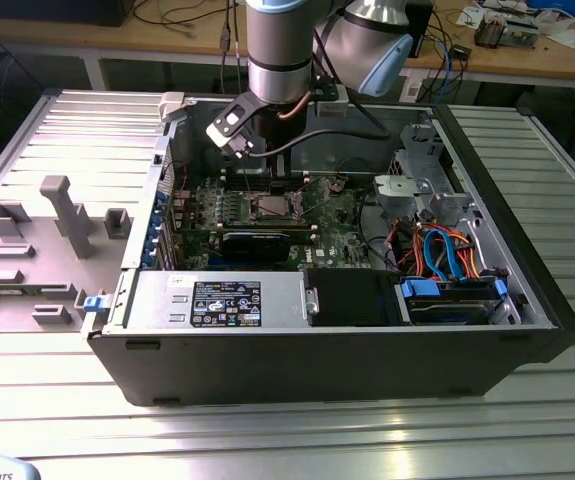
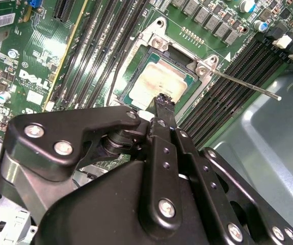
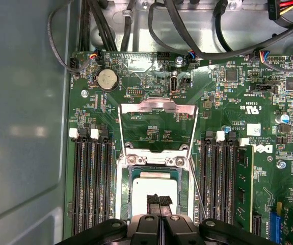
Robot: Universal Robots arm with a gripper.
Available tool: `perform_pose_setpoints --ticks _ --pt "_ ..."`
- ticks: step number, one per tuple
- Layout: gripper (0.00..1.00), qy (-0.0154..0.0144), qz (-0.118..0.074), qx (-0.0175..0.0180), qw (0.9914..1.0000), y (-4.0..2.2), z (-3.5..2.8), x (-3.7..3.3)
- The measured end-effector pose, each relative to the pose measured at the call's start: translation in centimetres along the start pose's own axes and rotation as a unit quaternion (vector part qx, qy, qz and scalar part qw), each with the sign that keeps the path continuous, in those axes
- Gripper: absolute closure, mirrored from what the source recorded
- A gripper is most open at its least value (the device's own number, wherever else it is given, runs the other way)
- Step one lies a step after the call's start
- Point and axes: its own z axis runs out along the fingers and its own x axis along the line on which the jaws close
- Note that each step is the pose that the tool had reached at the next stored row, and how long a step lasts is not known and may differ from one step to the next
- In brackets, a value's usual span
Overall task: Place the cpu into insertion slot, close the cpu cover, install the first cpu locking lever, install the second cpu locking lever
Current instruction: 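Close the cpu cover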
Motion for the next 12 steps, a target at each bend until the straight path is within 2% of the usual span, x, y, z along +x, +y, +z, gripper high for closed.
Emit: perform_pose_setpoints --ticks 12 --pt "0.89 -0.0004 0.0 0.0 1.0 0.01 -0.27 0.0"
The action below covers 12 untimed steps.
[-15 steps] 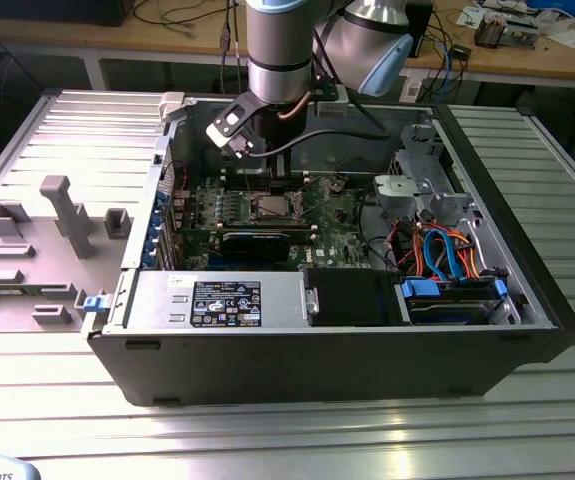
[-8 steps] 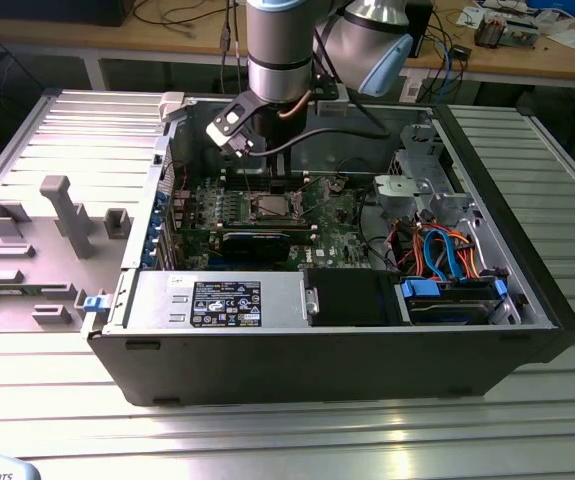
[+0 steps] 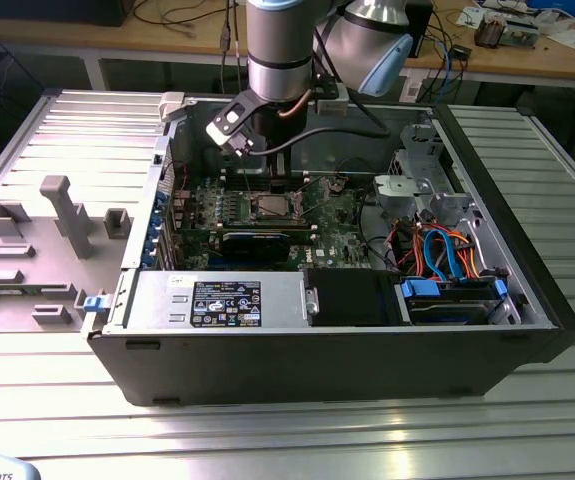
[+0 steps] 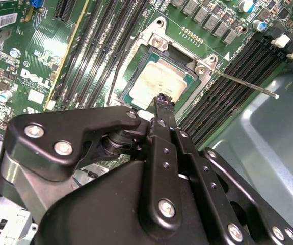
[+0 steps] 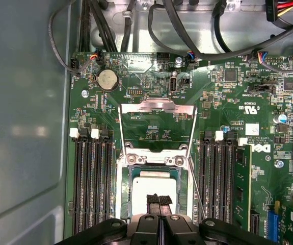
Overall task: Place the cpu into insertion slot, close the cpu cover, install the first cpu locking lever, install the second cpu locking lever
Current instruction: 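Close the cpu cover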
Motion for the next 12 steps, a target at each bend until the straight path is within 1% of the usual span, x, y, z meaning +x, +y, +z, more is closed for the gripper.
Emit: perform_pose_setpoints --ticks 6,8,12 --pt "0.89 0.0 0.0 -0.0001 1.0 0.01 -0.16 0.01" --pt "0.89 -0.0006 0.0 0.0 1.0 0.01 -0.19 0.01" --pt "0.89 -0.0009 0.0 0.0 1.0 0.01 -0.19 0.01"
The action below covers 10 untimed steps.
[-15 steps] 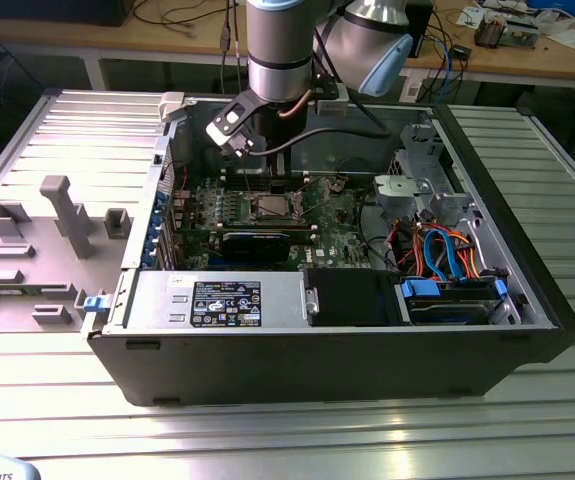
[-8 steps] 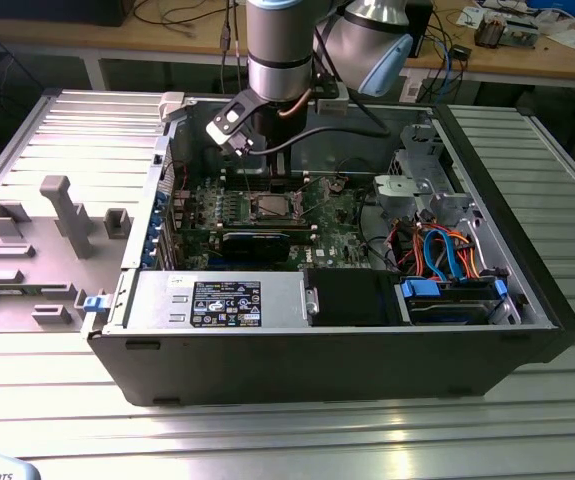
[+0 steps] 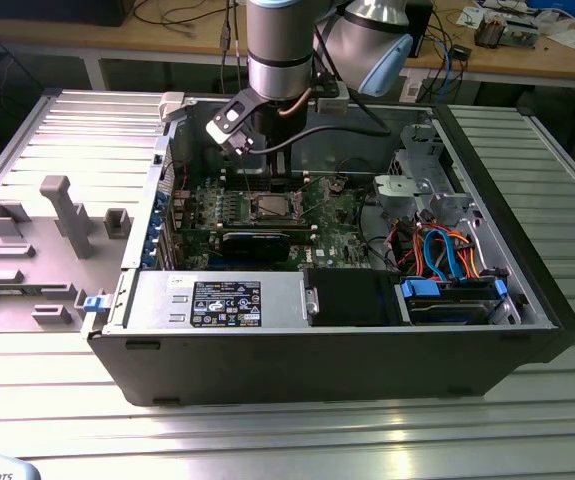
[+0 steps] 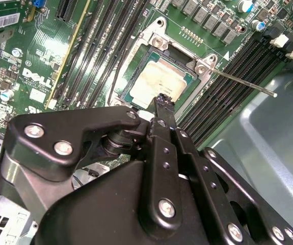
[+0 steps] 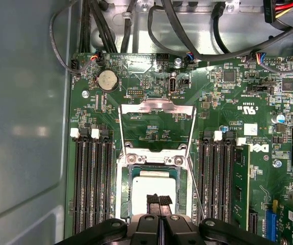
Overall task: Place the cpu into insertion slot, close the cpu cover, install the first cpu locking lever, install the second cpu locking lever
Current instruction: 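Close the cpu cover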
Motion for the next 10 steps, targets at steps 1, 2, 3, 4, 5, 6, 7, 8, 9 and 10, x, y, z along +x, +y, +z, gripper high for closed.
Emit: perform_pose_setpoints --ticks 1,2,3,4,5,6,7,8,9,10 --pt "0.89 -0.0004 0.0 0.0 1.0 0.0 0.0 0.0" --pt "0.89 -0.0008 0.0 0.0001 1.0 0.01 -0.08 0.01" --pt "0.89 -0.0008 0.0 0.0 1.0 0.01 -0.24 0.01" --pt "0.89 -0.0011 0.0 0.0 1.0 0.02 -0.37 0.02" --pt "0.89 -0.0013 0.0 0.0001 1.0 0.02 -0.45 0.02" --pt "0.89 -0.0016 0.0 0.0 1.0 0.03 -0.56 0.03" --pt "0.89 -0.0017 0.0 -0.0001 1.0 0.03 -0.56 0.03" --pt "0.89 -0.0021 0.0 0.0001 1.0 0.03 -0.58 0.03" --pt "0.89 -0.0023 0.0 0.0001 1.0 0.03 -0.58 0.02" --pt "0.89 -0.0024 0.0 0.0001 1.0 0.04 -0.58 0.03"
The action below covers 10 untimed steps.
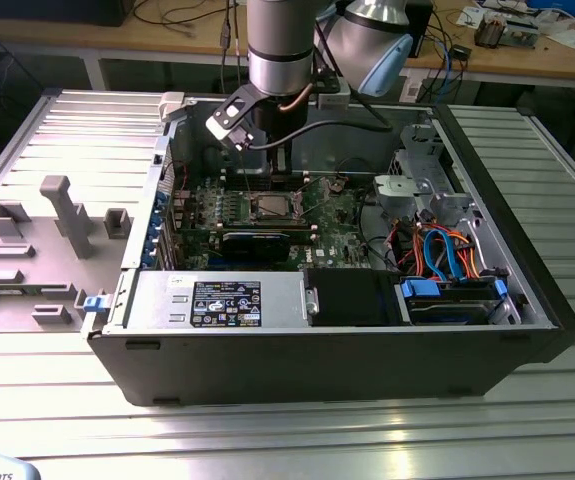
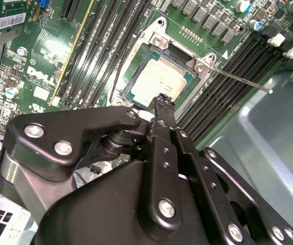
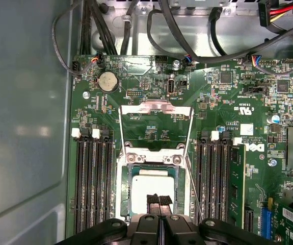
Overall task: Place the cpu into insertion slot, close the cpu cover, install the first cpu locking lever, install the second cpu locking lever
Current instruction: 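Close the cpu cover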
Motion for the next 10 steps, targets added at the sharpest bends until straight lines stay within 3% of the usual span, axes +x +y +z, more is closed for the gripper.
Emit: perform_pose_setpoints --ticks 10 --pt "0.89 -0.0029 0.0 0.0001 1.0 0.04 -0.01 0.0"
